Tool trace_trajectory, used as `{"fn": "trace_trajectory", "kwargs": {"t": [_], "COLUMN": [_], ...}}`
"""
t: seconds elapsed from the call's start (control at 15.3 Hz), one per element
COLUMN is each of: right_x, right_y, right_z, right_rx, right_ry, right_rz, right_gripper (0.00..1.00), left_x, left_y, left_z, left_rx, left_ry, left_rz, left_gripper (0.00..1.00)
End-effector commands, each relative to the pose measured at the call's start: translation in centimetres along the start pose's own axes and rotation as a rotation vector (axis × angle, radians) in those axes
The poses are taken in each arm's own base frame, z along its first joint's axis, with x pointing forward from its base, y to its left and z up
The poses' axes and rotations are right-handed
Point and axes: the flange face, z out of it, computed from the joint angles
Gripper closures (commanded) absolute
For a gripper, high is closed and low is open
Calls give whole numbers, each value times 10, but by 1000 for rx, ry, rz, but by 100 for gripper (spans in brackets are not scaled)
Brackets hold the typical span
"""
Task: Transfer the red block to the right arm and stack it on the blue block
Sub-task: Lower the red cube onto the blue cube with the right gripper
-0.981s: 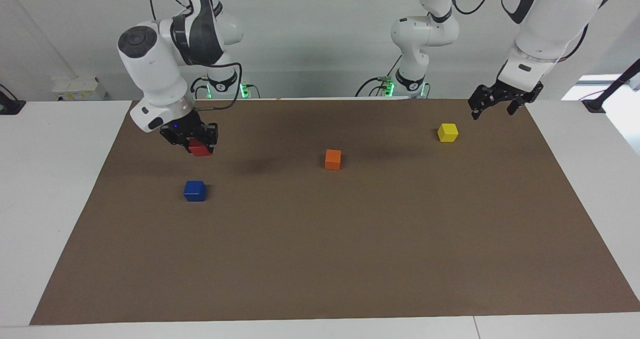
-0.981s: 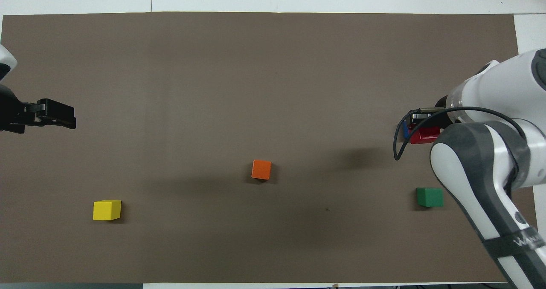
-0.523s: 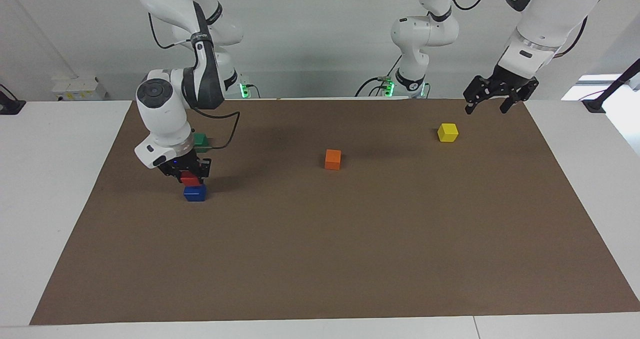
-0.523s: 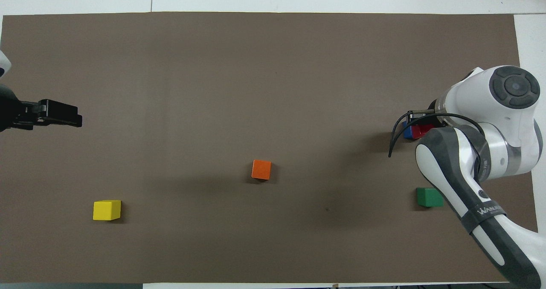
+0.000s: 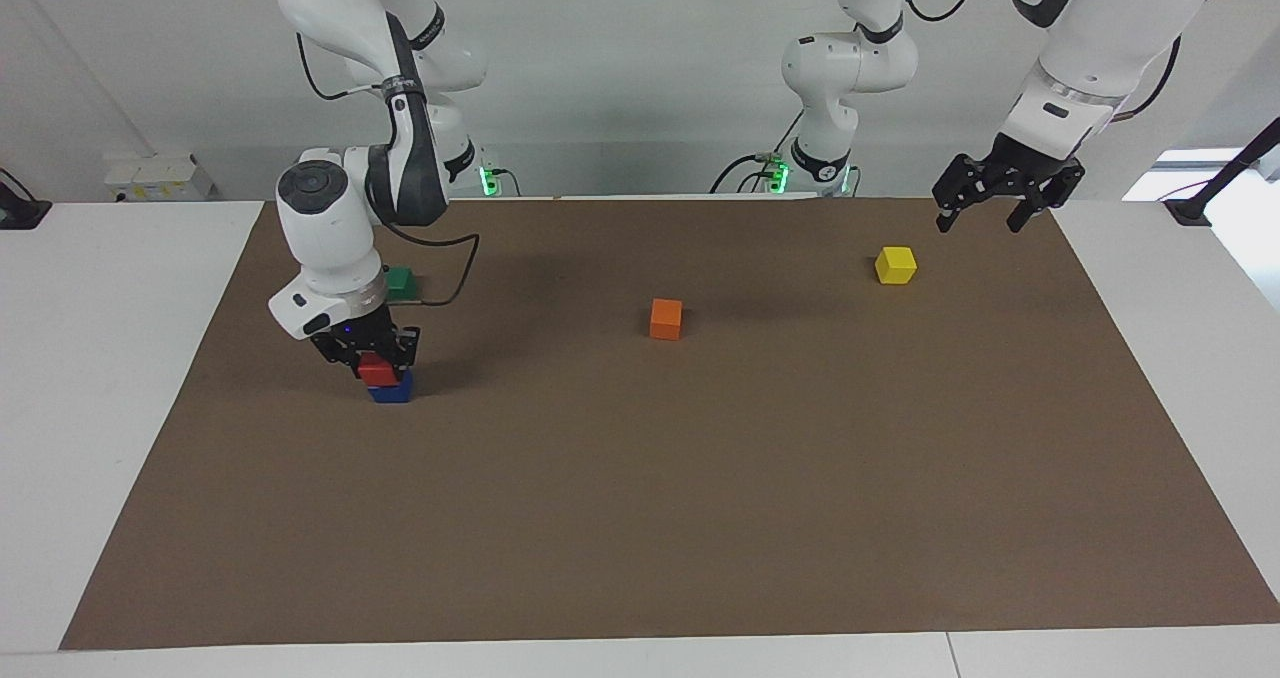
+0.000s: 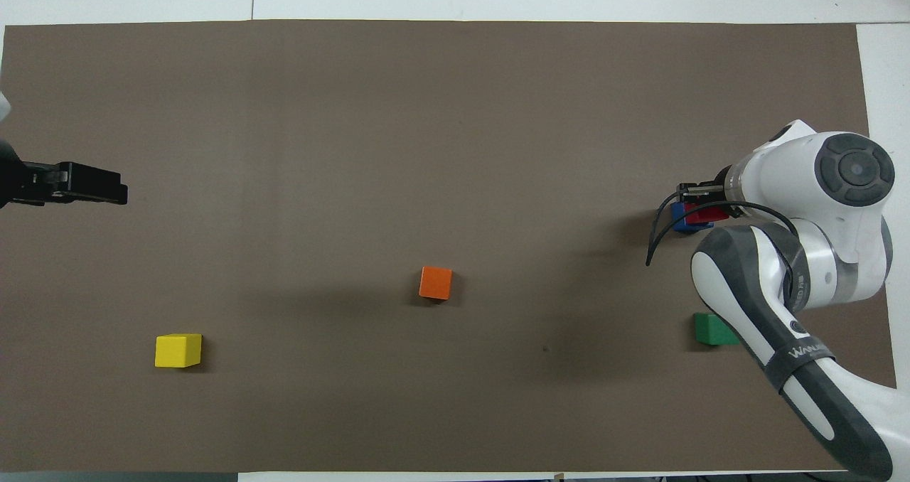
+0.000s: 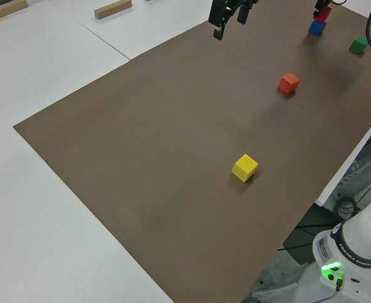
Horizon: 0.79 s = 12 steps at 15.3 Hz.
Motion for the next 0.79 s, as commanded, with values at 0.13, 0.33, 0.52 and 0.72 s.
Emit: {"fn": "trace_trajectory", "kwargs": {"t": [0.13,0.33,0.52,0.72], "right_x": [-4,-4,-4,-4], "right_y": [9,12,13,14], "right_z": [3,2,3,3], "right_rx": [-3,42,53,61], "right_ry": [11,7,3,2], "right_rz": [36,70,81,84], "right_gripper": [100,95,61,2], "left_x": [-3,-5,-5,-6], "left_y": [0,-5,-5,-3], "left_z": [4,3,4,3], "left_rx": [25,26,26,26], "left_ry": [8,5,2,5], "left_rz": [31,11,11,16], "left_gripper": [0,0,0,0]}}
